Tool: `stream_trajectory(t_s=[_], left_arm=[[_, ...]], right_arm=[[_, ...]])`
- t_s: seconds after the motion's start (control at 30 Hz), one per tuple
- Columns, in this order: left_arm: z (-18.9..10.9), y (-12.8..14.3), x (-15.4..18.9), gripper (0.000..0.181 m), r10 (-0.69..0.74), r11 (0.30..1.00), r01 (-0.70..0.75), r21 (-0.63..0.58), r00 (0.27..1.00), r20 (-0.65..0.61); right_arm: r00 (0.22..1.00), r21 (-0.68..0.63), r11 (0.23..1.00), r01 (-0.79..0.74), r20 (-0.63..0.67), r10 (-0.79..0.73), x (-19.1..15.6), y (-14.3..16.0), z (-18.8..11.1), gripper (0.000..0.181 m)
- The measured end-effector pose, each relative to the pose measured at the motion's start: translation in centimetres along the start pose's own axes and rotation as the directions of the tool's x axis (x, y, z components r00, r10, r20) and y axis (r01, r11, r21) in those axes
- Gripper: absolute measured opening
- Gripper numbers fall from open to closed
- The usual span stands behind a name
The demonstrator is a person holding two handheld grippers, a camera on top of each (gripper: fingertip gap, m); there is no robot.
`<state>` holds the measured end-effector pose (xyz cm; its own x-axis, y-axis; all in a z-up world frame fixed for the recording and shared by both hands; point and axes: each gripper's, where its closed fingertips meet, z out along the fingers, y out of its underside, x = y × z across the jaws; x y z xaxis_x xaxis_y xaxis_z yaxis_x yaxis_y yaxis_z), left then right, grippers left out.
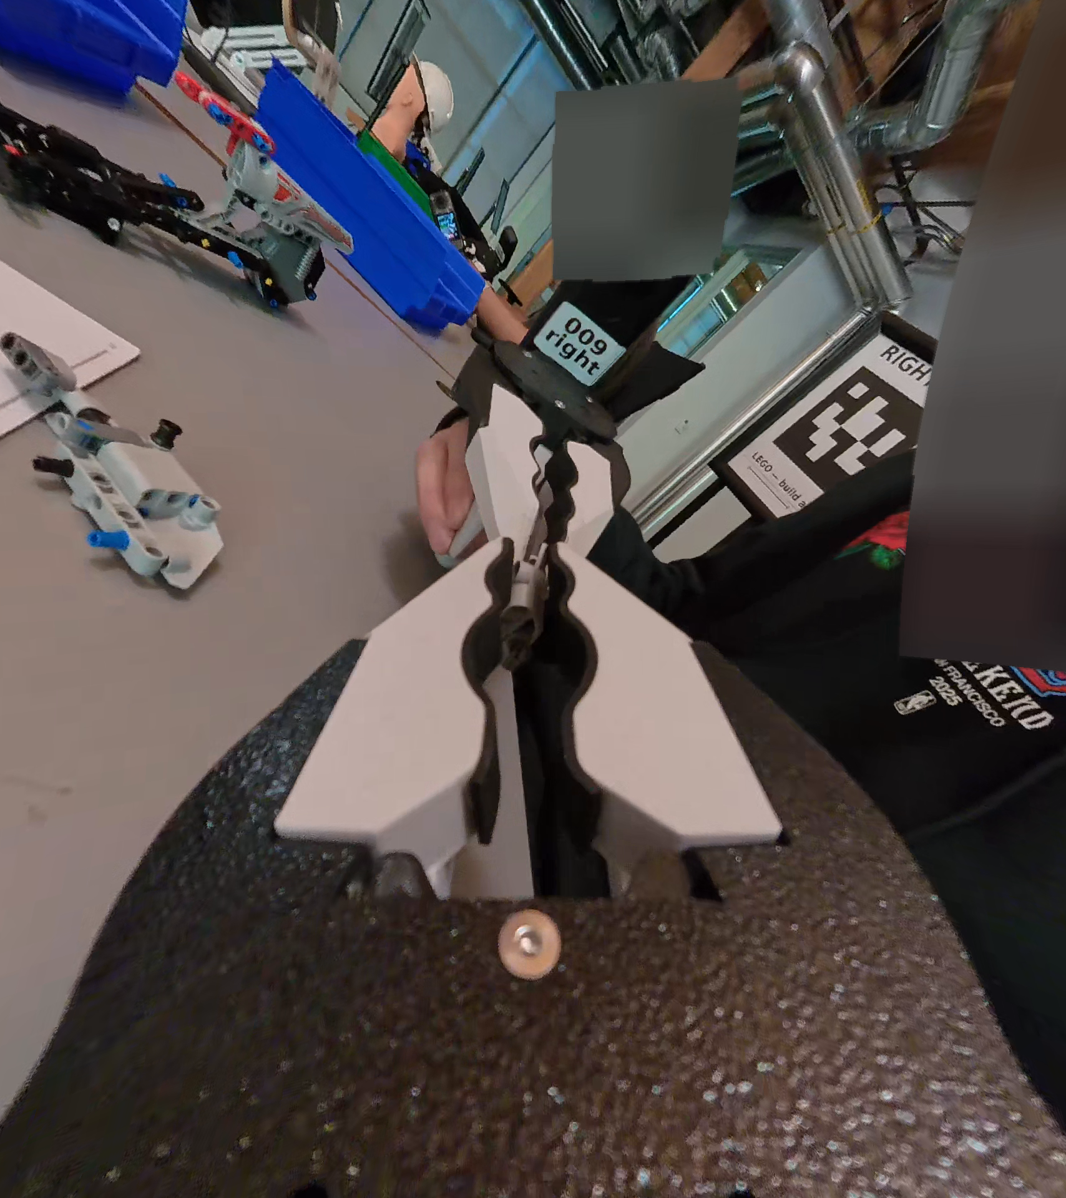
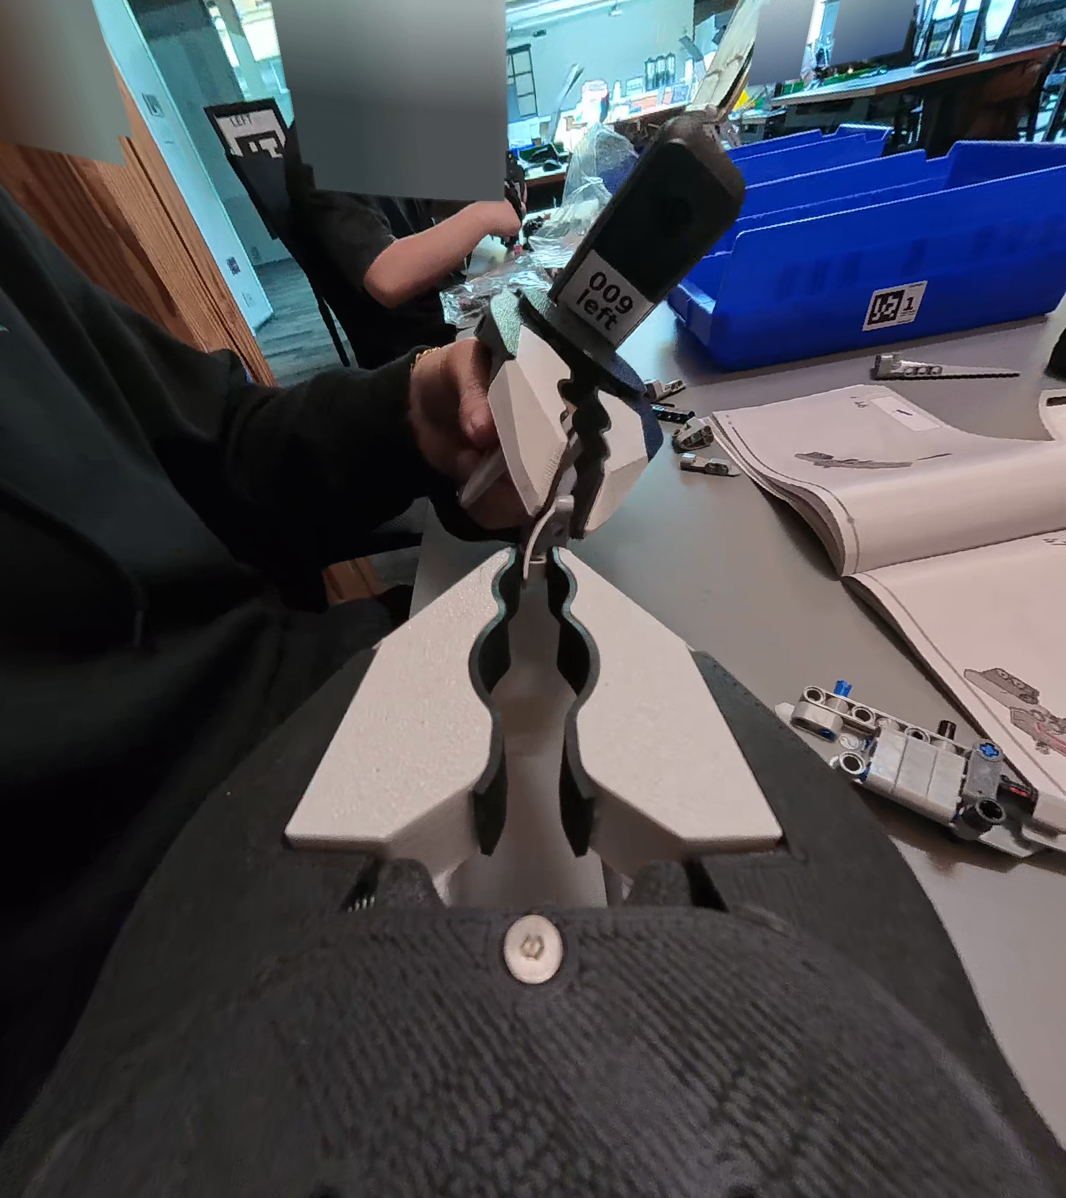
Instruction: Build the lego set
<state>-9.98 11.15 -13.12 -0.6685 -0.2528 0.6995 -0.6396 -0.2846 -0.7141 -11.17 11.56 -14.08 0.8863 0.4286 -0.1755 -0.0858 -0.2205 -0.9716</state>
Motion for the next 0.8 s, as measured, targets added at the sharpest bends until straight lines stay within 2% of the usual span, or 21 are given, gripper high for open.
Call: stream_trajectory(t_s=[0.17,0.2,0.27,0.4,0.47,0.5,0.67,0.8], left_arm=[[-0.1,-0.6,-0.1,0.007,0.002,0.999,-0.002,0.035,1.000,0.004],[-0.4,-1.2,0.0,0.000,-0.002,0.997,0.002,0.074,1.000,-0.008],[-1.4,-2.4,-0.2,0.000,-0.021,0.988,0.022,0.153,1.000,-0.009],[-1.8,-2.1,-0.9,0.004,0.128,0.986,-0.136,0.095,0.988,0.091],[-1.5,-1.8,-1.1,0.026,0.168,0.983,-0.176,0.059,0.977,0.129],[-1.3,-1.4,-1.0,0.028,0.182,0.981,-0.188,0.037,0.976,0.121],[-0.2,-0.2,-0.5,0.031,0.244,0.970,-0.242,-0.033,0.965,0.097],[0.1,-0.4,-0.4,0.024,0.246,0.969,-0.245,-0.018,0.963,0.107]], right_arm=[[0.998,0.041,0.997,-0.060,0.016,0.059,0.3,-0.3,-0.1,0.007],[0.998,0.041,0.997,-0.062,0.020,0.061,0.2,-0.3,-0.1,0.007],[0.998,0.045,0.997,-0.066,0.022,0.065,0.3,-0.3,-0.3,0.007],[0.986,0.110,0.980,-0.164,0.007,0.164,1.4,-0.8,-0.9,0.006],[0.975,0.175,0.959,-0.223,0.041,0.219,1.6,-1.5,-1.3,0.006],[0.968,0.203,0.947,-0.250,0.052,0.245,1.7,-1.8,-1.4,0.006],[0.955,0.244,0.923,-0.296,0.074,0.287,2.0,-2.2,-1.7,0.006],[0.956,0.230,0.928,-0.294,0.083,0.283,1.7,-2.0,-1.5,0.006]])
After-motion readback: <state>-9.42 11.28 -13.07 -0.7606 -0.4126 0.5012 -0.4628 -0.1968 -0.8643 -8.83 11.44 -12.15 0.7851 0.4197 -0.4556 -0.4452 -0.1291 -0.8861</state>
